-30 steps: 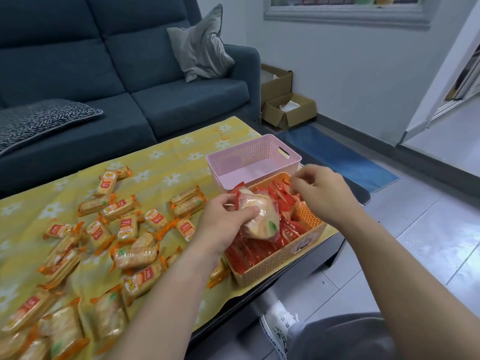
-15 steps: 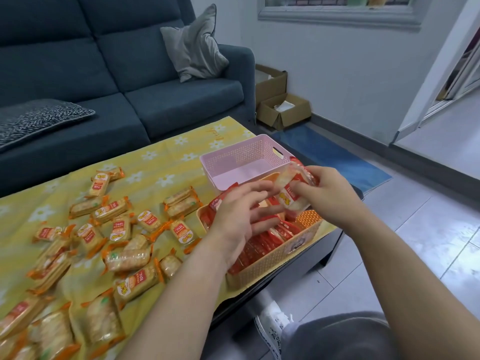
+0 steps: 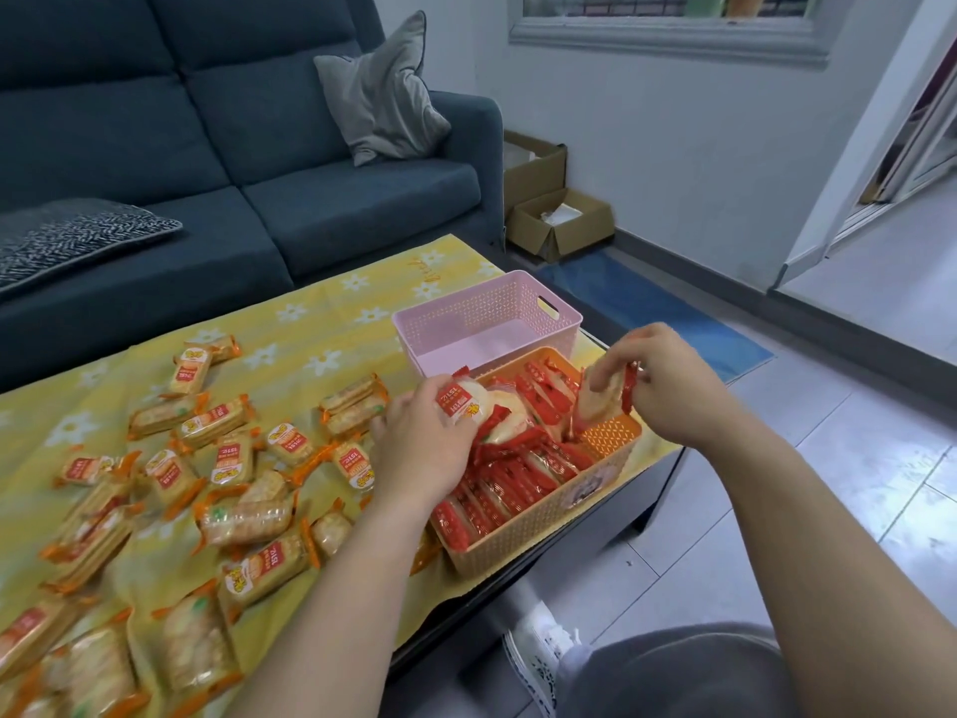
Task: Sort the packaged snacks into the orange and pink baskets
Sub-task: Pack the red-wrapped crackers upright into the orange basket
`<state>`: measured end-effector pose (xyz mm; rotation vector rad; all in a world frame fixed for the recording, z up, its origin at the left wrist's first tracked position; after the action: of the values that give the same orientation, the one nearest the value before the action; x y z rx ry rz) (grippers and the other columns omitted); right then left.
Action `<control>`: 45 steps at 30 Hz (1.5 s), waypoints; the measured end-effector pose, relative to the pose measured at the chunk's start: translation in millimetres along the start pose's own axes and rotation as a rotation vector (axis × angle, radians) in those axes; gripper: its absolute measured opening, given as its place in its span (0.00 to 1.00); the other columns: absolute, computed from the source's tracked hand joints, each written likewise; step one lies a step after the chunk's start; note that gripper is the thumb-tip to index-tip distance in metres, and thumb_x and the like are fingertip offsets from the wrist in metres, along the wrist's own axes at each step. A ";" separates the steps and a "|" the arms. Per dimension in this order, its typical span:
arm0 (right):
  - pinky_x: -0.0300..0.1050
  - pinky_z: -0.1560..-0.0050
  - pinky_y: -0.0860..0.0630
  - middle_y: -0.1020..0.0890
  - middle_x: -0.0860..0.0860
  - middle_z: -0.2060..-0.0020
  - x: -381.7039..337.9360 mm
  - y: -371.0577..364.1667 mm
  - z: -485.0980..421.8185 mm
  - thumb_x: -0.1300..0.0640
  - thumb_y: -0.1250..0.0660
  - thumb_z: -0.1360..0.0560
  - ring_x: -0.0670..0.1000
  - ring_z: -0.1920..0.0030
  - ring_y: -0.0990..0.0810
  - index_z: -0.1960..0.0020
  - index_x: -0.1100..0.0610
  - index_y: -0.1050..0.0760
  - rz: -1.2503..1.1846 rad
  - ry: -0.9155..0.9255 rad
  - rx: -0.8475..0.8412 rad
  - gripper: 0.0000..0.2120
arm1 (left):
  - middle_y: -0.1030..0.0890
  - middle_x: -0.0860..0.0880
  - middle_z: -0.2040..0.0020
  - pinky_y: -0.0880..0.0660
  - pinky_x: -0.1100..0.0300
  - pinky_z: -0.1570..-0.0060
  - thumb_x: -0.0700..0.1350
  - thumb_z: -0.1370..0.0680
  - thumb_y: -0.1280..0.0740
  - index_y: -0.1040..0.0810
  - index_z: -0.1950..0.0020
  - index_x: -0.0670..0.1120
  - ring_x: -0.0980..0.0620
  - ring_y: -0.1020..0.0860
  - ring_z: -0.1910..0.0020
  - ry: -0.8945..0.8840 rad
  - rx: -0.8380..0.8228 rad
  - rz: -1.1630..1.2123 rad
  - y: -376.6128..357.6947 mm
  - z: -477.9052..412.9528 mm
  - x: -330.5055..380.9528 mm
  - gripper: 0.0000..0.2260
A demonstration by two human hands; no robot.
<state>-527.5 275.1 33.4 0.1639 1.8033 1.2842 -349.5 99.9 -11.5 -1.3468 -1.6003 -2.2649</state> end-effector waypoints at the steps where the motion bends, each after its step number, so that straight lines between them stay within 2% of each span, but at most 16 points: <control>1: 0.48 0.51 0.20 0.27 0.49 0.45 -1.5 -6.1 1.3 0.74 0.39 0.27 0.51 0.43 0.26 0.60 0.44 0.18 0.063 -0.001 -0.060 0.26 | 0.29 0.48 0.29 0.38 0.44 0.32 0.55 0.21 0.34 0.31 0.28 0.61 0.41 0.38 0.28 0.005 -0.014 -0.025 -2.0 0.4 -0.2 0.21; 3: 0.47 0.49 0.20 0.27 0.47 0.47 -3.8 -14.2 4.1 0.74 0.40 0.26 0.50 0.44 0.26 0.55 0.46 0.16 0.151 -0.001 -0.144 0.24 | 0.29 0.48 0.29 0.39 0.42 0.31 0.58 0.21 0.34 0.30 0.30 0.63 0.41 0.38 0.28 0.028 -0.029 -0.067 -4.1 -1.4 -3.5 0.19; 7: 0.37 0.56 0.24 0.26 0.41 0.54 -15.5 -21.0 7.3 0.73 0.42 0.26 0.47 0.51 0.25 0.50 0.53 0.15 0.109 0.005 -0.232 0.22 | 0.28 0.51 0.29 0.37 0.43 0.31 0.57 0.22 0.32 0.28 0.33 0.58 0.43 0.36 0.28 0.033 -0.029 -0.131 -3.6 -4.7 -8.2 0.18; 10: 0.49 0.46 0.18 0.17 0.50 0.52 -11.4 -31.3 6.6 0.63 0.38 0.22 0.53 0.48 0.19 0.50 0.57 0.15 -0.017 -0.060 -0.325 0.12 | 0.24 0.52 0.33 0.32 0.43 0.33 0.60 0.24 0.30 0.27 0.40 0.57 0.45 0.32 0.31 0.018 -0.021 -0.125 -2.2 -6.6 -8.1 0.16; 12: 0.58 0.44 0.19 0.16 0.59 0.51 -6.0 -35.3 6.0 0.51 0.35 0.25 0.59 0.47 0.18 0.51 0.60 0.16 -0.092 -0.111 -0.338 0.14 | 0.25 0.51 0.37 0.29 0.44 0.36 0.63 0.28 0.27 0.28 0.43 0.56 0.45 0.29 0.35 -0.007 -0.001 -0.130 -0.1 -7.7 -5.8 0.20; 13: 0.57 0.45 0.19 0.17 0.59 0.51 -5.6 -34.9 5.5 0.49 0.34 0.25 0.59 0.48 0.18 0.50 0.60 0.17 -0.082 -0.114 -0.322 0.15 | 0.26 0.50 0.38 0.27 0.45 0.37 0.63 0.30 0.25 0.28 0.43 0.56 0.45 0.28 0.37 -0.009 0.002 -0.105 1.6 -8.2 -5.6 0.22; 15: 0.43 0.54 0.21 0.19 0.53 0.47 -12.4 -30.5 5.8 0.54 0.32 0.24 0.52 0.49 0.20 0.43 0.52 0.20 0.046 -0.045 -0.261 0.10 | 0.30 0.49 0.39 0.25 0.51 0.41 0.59 0.33 0.22 0.28 0.42 0.53 0.47 0.27 0.43 -0.006 -0.002 -0.025 5.3 -8.0 -6.0 0.26; 18: 0.39 0.60 0.24 0.26 0.49 0.43 -15.2 -20.6 3.1 0.64 0.29 0.28 0.51 0.46 0.23 0.32 0.44 0.33 0.028 -0.003 -0.158 0.30 | 0.33 0.49 0.40 0.29 0.66 0.58 0.49 0.31 0.20 0.28 0.41 0.51 0.50 0.27 0.48 -0.017 0.018 0.055 13.3 -8.7 -6.2 0.24; 20: 0.35 0.65 0.25 0.25 0.48 0.44 -10.7 -10.3 0.4 0.64 0.26 0.29 0.50 0.50 0.22 0.32 0.47 0.36 -0.022 -0.033 -0.055 0.32 | 0.32 0.49 0.40 0.31 0.72 0.68 0.42 0.30 0.21 0.28 0.41 0.52 0.52 0.25 0.51 -0.032 0.070 0.144 20.9 -10.5 -6.5 0.23; 22: 0.33 0.68 0.27 0.22 0.47 0.47 -7.7 -5.0 -1.3 0.64 0.26 0.28 0.48 0.54 0.21 0.35 0.49 0.32 0.018 -0.051 0.011 0.26 | 0.28 0.49 0.40 0.23 0.67 0.63 0.39 0.31 0.20 0.28 0.39 0.54 0.51 0.22 0.51 -0.032 0.098 0.317 25.8 -13.1 -8.8 0.26; 24: 0.36 0.64 0.24 0.19 0.49 0.47 -10.8 -6.5 -2.2 0.63 0.27 0.27 0.49 0.53 0.20 0.40 0.49 0.26 0.108 -0.032 0.035 0.19 | 0.23 0.50 0.42 0.18 0.51 0.55 0.38 0.31 0.20 0.29 0.34 0.56 0.49 0.19 0.49 0.018 0.088 0.494 27.0 -12.9 -12.1 0.31; 25: 0.40 0.61 0.20 0.18 0.49 0.46 -11.5 -9.7 -2.5 0.63 0.28 0.27 0.50 0.53 0.19 0.42 0.49 0.25 0.132 -0.031 0.036 0.17 | 0.22 0.50 0.44 0.18 0.50 0.54 0.38 0.30 0.20 0.29 0.33 0.55 0.49 0.19 0.49 0.049 0.082 0.559 27.1 -12.4 -13.5 0.31; 29: 0.50 0.56 0.16 0.17 0.50 0.46 -9.7 -21.0 -4.7 0.62 0.30 0.25 0.53 0.53 0.18 0.41 0.47 0.24 0.184 -0.058 0.012 0.16 | 0.17 0.49 0.48 0.20 0.53 0.58 0.36 0.30 0.21 0.25 0.39 0.52 0.50 0.17 0.52 0.115 0.075 0.744 25.0 -11.2 -15.5 0.25; 34: 0.46 0.58 0.22 0.18 0.45 0.51 -12.1 -6.1 -3.5 0.52 0.29 0.25 0.51 0.53 0.20 0.47 0.46 0.25 0.139 -0.009 0.110 0.09 | 0.17 0.48 0.47 0.19 0.51 0.57 0.35 0.30 0.22 0.24 0.38 0.51 0.49 0.17 0.51 0.126 0.060 0.787 23.0 -11.8 -15.0 0.24; 40: 0.50 0.54 0.18 0.18 0.46 0.51 -4.1 -34.0 -0.9 0.38 0.27 0.28 0.50 0.53 0.19 0.50 0.47 0.26 0.205 -0.036 -0.121 0.16 | 0.17 0.47 0.46 0.17 0.47 0.52 0.34 0.30 0.23 0.23 0.39 0.52 0.47 0.17 0.50 0.121 0.067 0.779 17.7 -12.0 -13.5 0.24; 45: 0.53 0.54 0.16 0.17 0.47 0.54 -4.9 -22.3 -1.6 0.42 0.28 0.28 0.50 0.57 0.17 0.50 0.47 0.24 0.146 -0.066 -0.053 0.13 | 0.17 0.47 0.47 0.18 0.49 0.53 0.34 0.31 0.22 0.23 0.39 0.51 0.47 0.16 0.50 0.150 0.064 0.833 13.3 -13.6 -14.4 0.25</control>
<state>-517.6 261.2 18.2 0.3101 1.7254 1.4109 -342.4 77.2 -12.5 -1.4163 -0.8121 -1.7229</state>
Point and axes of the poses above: each hand's wrist, its own z-axis away from the middle knuckle, its own y-axis out of the back of the hand, x = y × z, the point moved 8 cm from there along -z, towards the middle knuckle
